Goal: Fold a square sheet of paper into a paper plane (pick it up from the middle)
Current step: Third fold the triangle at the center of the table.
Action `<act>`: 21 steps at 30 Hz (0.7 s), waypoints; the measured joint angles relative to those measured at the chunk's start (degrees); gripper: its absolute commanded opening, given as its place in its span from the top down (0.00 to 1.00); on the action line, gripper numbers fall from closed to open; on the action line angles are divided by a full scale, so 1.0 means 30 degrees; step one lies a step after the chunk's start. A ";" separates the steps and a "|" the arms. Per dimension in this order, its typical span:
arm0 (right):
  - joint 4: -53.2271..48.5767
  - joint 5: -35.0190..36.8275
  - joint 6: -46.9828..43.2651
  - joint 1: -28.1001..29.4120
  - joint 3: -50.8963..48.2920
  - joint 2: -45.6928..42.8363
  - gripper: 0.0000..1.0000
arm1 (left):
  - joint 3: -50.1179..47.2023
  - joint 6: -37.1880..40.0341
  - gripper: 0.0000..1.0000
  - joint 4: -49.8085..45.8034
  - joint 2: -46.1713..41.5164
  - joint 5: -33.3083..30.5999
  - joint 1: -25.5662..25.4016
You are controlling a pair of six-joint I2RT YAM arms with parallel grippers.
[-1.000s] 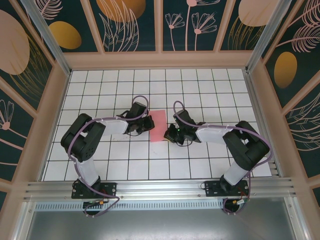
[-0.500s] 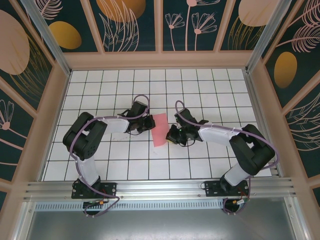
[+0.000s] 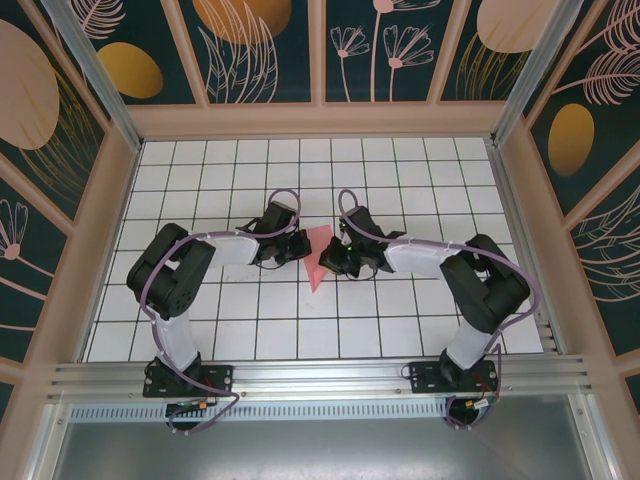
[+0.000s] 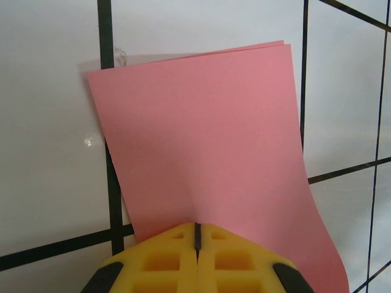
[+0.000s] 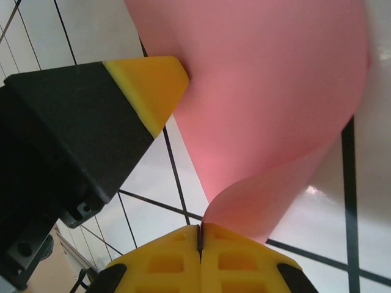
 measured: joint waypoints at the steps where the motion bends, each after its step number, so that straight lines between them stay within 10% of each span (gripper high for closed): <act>1: 0.0073 -0.0015 -0.0051 0.0007 0.0036 0.0175 1.00 | 0.0007 0.0036 0.97 0.0000 0.0000 0.0000 0.0000; 21: 0.0933 -0.0277 -0.0546 0.0007 0.0772 0.1989 1.00 | 0.0073 0.0117 0.97 -0.0138 -0.0022 -0.0007 0.0000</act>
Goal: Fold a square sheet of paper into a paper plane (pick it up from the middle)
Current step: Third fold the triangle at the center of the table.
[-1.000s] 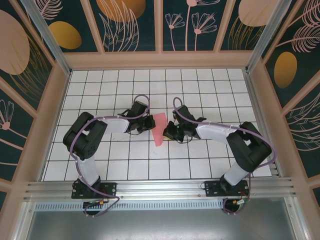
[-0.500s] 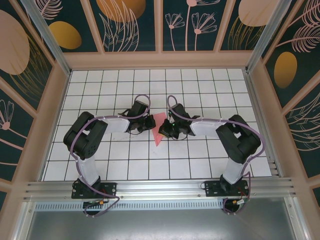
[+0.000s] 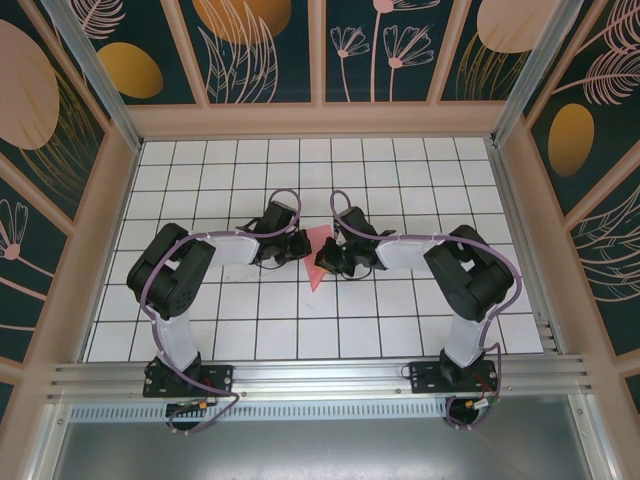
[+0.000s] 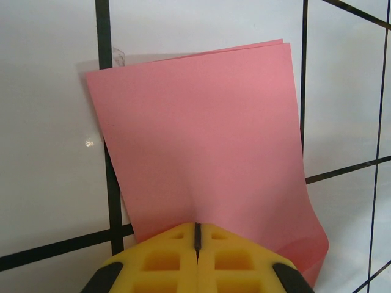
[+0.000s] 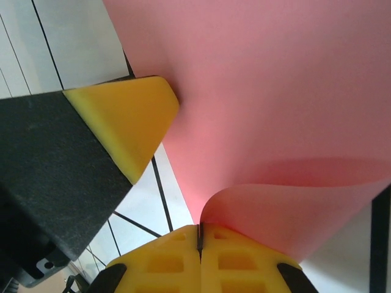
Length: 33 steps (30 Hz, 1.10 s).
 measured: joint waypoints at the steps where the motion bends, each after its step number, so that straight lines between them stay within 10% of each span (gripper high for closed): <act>1: 0.0022 0.0000 0.0000 0.0000 0.0036 0.0066 1.00 | 0.0000 0.0007 0.96 -0.0044 -0.0036 -0.0051 0.0000; 33: 0.0248 -0.0364 -0.1596 0.0073 0.0605 0.1078 1.00 | 0.0364 0.0211 0.99 -0.0874 -0.0058 -0.1282 -0.0015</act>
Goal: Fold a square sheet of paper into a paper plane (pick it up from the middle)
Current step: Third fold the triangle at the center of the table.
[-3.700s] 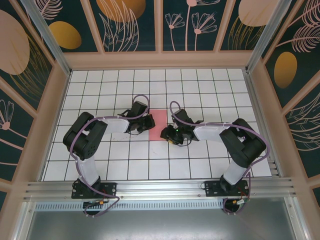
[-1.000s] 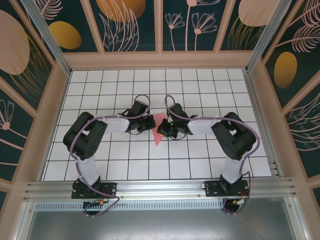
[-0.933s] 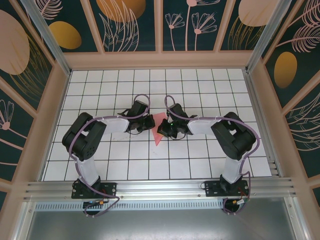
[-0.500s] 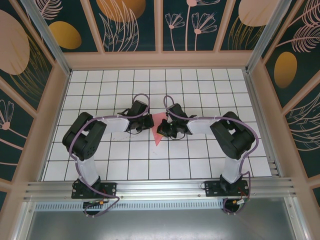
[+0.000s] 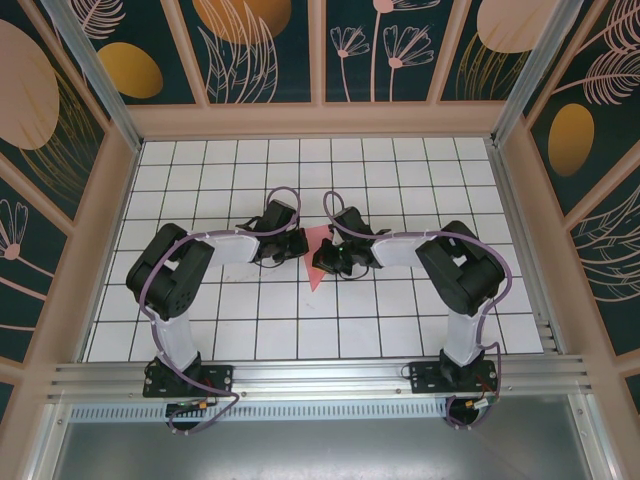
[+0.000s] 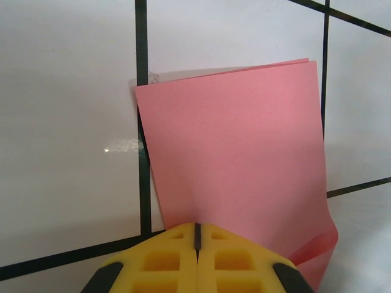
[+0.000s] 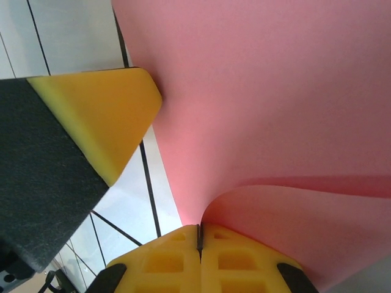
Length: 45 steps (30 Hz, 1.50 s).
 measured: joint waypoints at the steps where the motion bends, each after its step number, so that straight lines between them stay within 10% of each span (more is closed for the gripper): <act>1: 0.0000 -0.0015 -0.0015 0.0000 0.0051 0.0022 1.00 | 0.0000 0.0000 0.99 0.0000 0.0000 0.0000 0.0000; 45: -0.0131 0.0772 0.0459 0.0073 0.0044 0.0153 1.00 | 0.0000 0.0000 0.99 0.0007 0.0000 0.0189 0.0058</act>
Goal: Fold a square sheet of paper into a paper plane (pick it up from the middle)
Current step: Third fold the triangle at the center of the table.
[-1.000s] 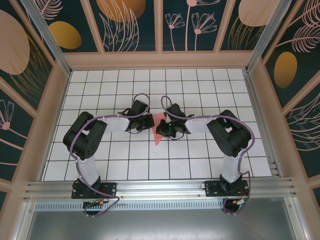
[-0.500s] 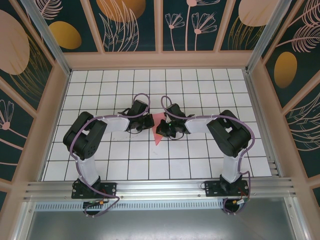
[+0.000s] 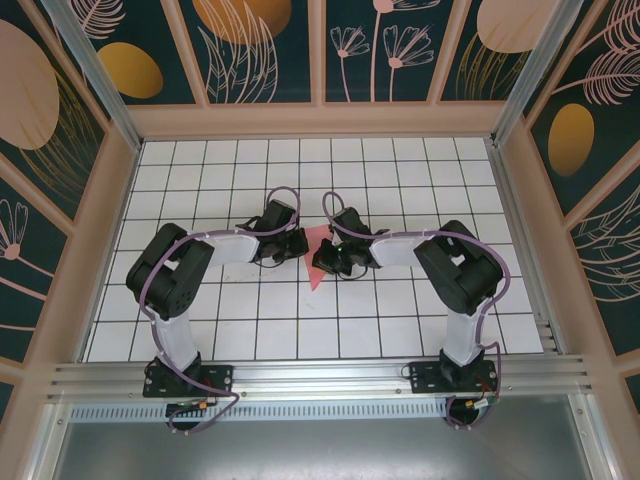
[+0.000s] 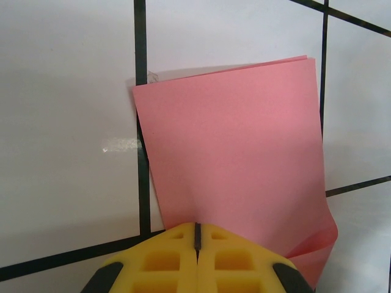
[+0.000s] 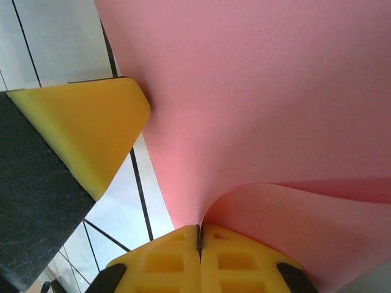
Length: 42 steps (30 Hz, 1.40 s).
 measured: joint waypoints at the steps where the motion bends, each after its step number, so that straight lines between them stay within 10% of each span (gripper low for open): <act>1: 0.0015 0.0095 0.0095 0.0000 -0.0051 -0.0036 1.00 | 0.0000 0.0000 0.99 0.0000 0.0000 0.0000 0.0000; 16: 0.0299 0.0182 0.0459 0.0051 -0.0299 -0.0197 0.98 | 0.0000 -0.0007 0.99 0.0000 0.0000 0.0007 0.0000; 31: 0.0510 -0.0109 -0.0015 0.0109 -0.0138 -0.0175 0.65 | 0.0270 -0.0007 0.95 -0.1217 -0.0823 -0.0211 0.0962; 42: 0.0852 -0.0095 0.0000 0.0044 -0.0481 -0.0197 0.80 | -0.0925 -0.0022 0.95 -0.0736 -0.2659 0.0867 0.1770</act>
